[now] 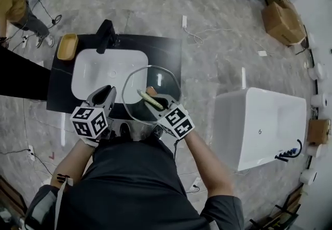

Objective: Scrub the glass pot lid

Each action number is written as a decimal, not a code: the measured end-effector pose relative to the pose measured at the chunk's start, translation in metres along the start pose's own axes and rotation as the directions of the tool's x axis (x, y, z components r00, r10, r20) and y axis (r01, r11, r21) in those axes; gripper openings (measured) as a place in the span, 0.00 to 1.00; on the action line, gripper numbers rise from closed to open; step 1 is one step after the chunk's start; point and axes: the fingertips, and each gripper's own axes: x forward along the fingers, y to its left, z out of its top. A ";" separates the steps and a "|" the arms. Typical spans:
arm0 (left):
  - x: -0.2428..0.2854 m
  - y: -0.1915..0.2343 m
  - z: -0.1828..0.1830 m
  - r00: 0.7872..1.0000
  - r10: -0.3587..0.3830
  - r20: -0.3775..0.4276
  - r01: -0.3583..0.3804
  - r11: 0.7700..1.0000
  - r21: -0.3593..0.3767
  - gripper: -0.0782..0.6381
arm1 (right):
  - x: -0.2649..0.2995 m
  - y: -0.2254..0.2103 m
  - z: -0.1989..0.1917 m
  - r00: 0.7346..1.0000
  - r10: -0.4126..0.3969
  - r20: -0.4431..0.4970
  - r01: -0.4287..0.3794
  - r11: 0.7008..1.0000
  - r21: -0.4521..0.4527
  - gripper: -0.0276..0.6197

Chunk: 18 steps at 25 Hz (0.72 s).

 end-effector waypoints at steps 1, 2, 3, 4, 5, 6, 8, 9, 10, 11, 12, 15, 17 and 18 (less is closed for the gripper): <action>0.003 -0.006 0.009 1.000 -0.017 0.014 0.017 1.000 0.002 0.21 | -0.015 -0.013 0.021 0.995 -0.064 0.072 0.062 0.998 0.024 0.14; 0.005 -0.011 0.020 0.999 -0.032 0.033 0.032 1.000 0.001 0.21 | -0.030 -0.023 0.039 0.982 -0.127 0.136 0.123 0.992 0.036 0.14; 0.007 -0.017 0.032 0.997 -0.046 0.055 0.046 0.999 0.002 0.21 | -0.044 -0.031 0.056 0.962 -0.189 0.196 0.182 0.982 0.056 0.14; 0.008 -0.022 0.044 0.995 -0.061 0.079 0.060 0.998 0.008 0.21 | -0.058 -0.038 0.071 0.935 -0.250 0.252 0.233 0.968 0.095 0.14; 0.008 -0.028 0.057 0.992 -0.076 0.103 0.075 0.997 0.022 0.21 | -0.071 -0.045 0.083 0.903 -0.310 0.298 0.276 0.949 0.149 0.14; 0.007 -0.035 0.070 0.988 -0.092 0.127 0.088 0.995 0.041 0.21 | -0.082 -0.050 0.092 0.870 -0.369 0.328 0.315 0.926 0.207 0.14; 0.004 -0.047 0.093 0.978 -0.121 0.172 0.106 0.990 0.092 0.21 | -0.101 -0.059 0.104 0.811 -0.481 0.332 0.397 0.870 0.292 0.14; 0.001 -0.052 0.103 0.972 -0.132 0.194 0.109 0.986 0.123 0.21 | -0.109 -0.063 0.108 0.788 -0.529 0.316 0.441 0.842 0.310 0.14; -0.002 -0.058 0.113 0.966 -0.140 0.216 0.107 0.981 0.160 0.21 | -0.115 -0.066 0.112 0.766 -0.568 0.300 0.482 0.817 0.317 0.14; -0.006 -0.064 0.121 0.961 -0.147 0.236 0.099 0.974 0.204 0.21 | -0.121 -0.068 0.118 0.746 -0.598 0.293 0.513 0.797 0.318 0.14; -0.011 -0.071 0.128 0.955 -0.154 0.253 0.088 0.963 0.254 0.21 | -0.127 -0.069 0.125 0.729 -0.617 0.297 0.534 0.784 0.318 0.14; -0.025 -0.092 0.135 0.943 -0.179 0.282 0.056 0.918 0.393 0.21 | -0.141 -0.062 0.151 0.683 -0.633 0.364 0.549 0.774 0.315 0.14; -0.033 -0.103 0.134 0.933 -0.194 0.304 0.041 0.895 0.444 0.21 | -0.148 -0.055 0.167 0.657 -0.633 0.410 0.556 0.773 0.304 0.14; -0.036 -0.106 0.135 0.926 -0.200 0.321 0.035 0.891 0.453 0.21 | -0.150 -0.050 0.173 0.645 -0.630 0.433 0.560 0.775 0.292 0.14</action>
